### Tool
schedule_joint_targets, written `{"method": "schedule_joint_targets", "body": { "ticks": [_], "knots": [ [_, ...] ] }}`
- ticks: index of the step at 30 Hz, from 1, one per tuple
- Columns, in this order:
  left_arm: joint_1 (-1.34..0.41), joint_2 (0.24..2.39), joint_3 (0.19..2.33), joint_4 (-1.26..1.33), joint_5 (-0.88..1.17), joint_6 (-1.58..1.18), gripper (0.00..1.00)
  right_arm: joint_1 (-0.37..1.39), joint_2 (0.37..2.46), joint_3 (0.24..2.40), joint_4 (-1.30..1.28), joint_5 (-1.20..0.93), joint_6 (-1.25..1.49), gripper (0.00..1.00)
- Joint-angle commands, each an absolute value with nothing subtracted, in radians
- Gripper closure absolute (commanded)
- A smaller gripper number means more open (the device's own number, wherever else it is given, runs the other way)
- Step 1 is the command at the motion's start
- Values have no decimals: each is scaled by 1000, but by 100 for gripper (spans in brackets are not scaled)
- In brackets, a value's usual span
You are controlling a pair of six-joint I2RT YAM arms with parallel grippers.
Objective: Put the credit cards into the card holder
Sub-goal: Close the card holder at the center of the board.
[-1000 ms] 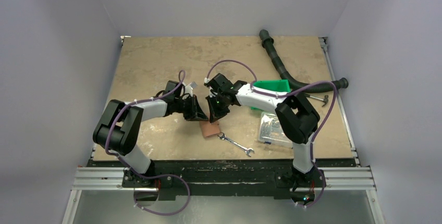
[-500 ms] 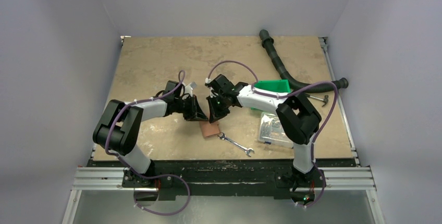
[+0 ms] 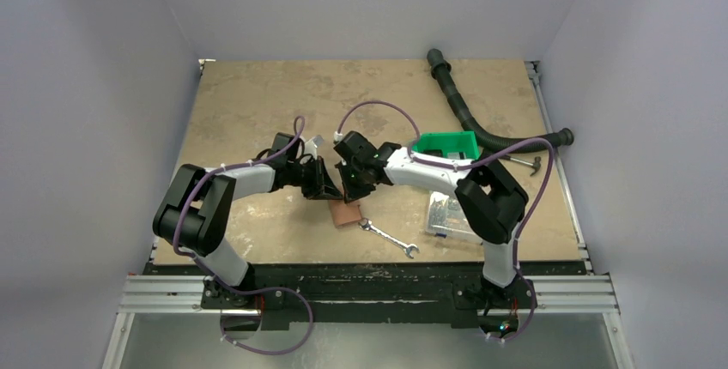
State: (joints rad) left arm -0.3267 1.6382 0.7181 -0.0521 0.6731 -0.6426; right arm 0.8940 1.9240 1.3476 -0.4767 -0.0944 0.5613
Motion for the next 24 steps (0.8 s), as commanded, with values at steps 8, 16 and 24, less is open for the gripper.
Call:
{"method": "schedule_joint_targets", "body": {
  "ticks": [8, 16, 24],
  "knots": [
    [-328, 1651, 701, -122, 578, -598, 100, 1037, 2080, 1314, -579, 105, 634, 100],
    [-329, 1645, 700, -126, 569, -596, 100, 1091, 2110, 1324, -561, 79, 688, 100],
    [-334, 1641, 699, -124, 560, -597, 100, 1023, 2012, 1233, -344, -194, 698, 100]
  ]
}}
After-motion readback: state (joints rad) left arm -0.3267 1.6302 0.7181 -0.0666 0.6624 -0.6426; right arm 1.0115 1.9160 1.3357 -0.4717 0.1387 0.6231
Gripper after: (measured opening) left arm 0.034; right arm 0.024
